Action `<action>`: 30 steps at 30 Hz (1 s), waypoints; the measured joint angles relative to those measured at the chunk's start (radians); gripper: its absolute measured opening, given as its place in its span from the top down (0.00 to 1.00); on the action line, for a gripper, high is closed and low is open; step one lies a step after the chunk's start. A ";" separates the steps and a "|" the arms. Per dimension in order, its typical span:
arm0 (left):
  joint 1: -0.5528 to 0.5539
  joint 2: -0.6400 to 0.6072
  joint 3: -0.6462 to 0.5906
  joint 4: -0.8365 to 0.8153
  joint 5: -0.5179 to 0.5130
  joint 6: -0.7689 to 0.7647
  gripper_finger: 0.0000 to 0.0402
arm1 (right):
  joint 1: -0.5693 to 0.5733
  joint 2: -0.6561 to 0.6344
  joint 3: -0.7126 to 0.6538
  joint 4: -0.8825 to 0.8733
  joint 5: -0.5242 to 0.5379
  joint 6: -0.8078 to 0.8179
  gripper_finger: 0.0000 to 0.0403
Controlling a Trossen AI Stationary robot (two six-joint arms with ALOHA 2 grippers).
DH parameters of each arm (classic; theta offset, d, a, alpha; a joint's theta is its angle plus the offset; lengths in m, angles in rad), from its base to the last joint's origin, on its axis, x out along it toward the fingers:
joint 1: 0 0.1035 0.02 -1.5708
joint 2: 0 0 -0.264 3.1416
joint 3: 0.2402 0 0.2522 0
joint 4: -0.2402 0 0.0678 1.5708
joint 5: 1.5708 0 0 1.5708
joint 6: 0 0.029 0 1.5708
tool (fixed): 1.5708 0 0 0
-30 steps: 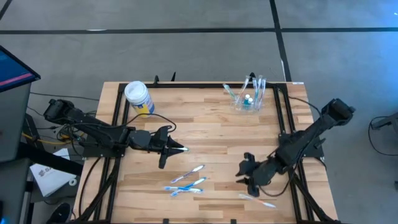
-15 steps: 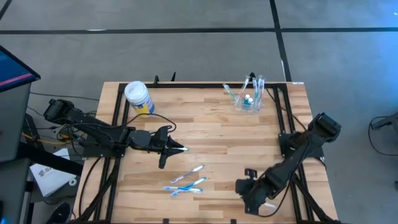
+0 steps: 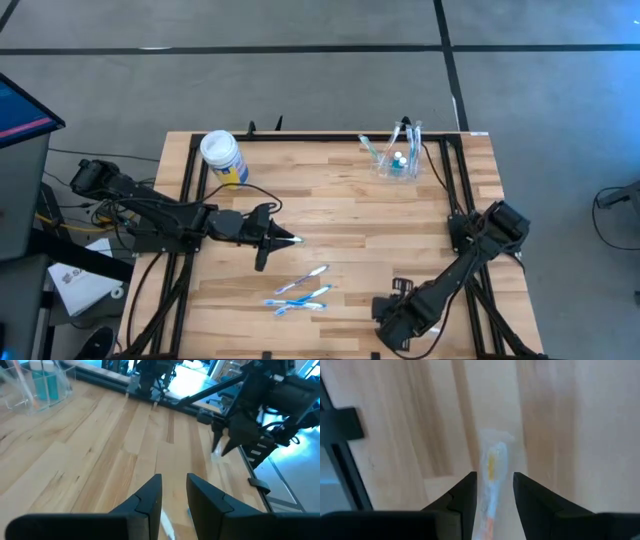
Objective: Pick & Place toothbrushing station
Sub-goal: Put the orange toothbrush into the right transparent organizer
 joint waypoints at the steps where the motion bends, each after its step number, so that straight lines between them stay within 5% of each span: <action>1: 0.000 0.000 0.000 0.006 0.000 0.000 0.79 | 0.000 0.001 0.001 -0.007 0.000 0.000 0.71; 30: 0.000 0.000 0.001 0.020 0.000 -0.002 0.79 | 0.002 0.033 0.002 0.046 0.011 0.040 0.71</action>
